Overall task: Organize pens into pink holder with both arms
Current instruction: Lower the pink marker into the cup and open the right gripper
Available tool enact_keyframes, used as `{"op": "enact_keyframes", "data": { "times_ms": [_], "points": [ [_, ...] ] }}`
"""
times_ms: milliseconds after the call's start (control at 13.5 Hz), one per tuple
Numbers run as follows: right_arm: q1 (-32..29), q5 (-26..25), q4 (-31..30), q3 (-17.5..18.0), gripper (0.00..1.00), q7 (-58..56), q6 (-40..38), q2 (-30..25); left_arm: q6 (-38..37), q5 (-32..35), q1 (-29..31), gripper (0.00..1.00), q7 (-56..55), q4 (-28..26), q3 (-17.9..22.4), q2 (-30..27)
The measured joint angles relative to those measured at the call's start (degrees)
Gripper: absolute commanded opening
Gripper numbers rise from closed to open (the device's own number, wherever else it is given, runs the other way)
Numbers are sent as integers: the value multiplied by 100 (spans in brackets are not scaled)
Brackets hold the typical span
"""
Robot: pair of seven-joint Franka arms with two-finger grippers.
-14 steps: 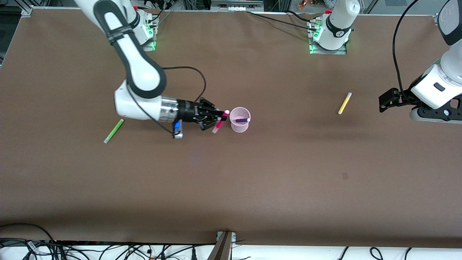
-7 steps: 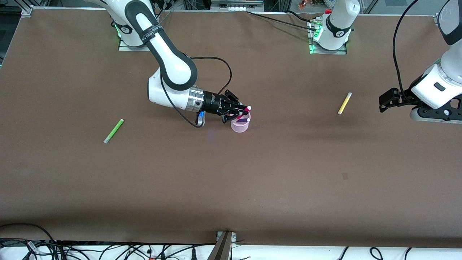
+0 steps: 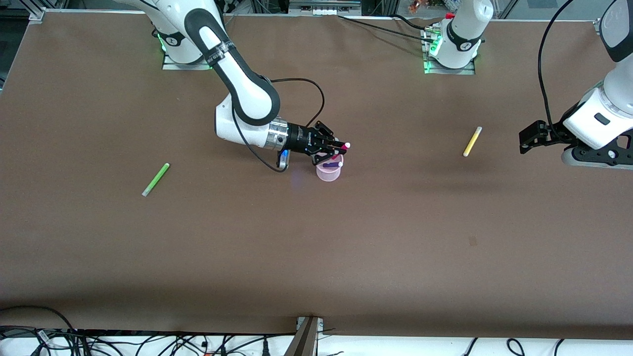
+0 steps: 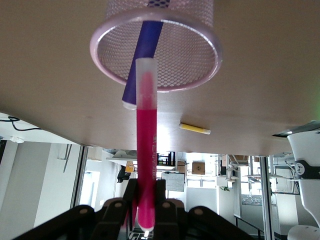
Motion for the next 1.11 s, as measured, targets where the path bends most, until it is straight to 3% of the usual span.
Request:
{"op": "enact_keyframes", "data": {
  "times_ms": [222,296,444,667,1111],
  "points": [
    [7,17,0,-3,0,-164,1,68,0,0,-14,100,0,0,-7,0],
    [7,17,0,-7,9,-224,2,90,0,0,-17,100,0,0,-9,0],
    [6,18,0,-20,43,-336,2,151,0,0,-19,100,0,0,-9,0],
    [6,22,-6,-31,77,-572,3,198,0,0,-29,100,0,0,-12,1],
    [5,-119,69,-71,86,-600,9,-32,-1,0,-31,100,0,0,-12,1]
  ]
}}
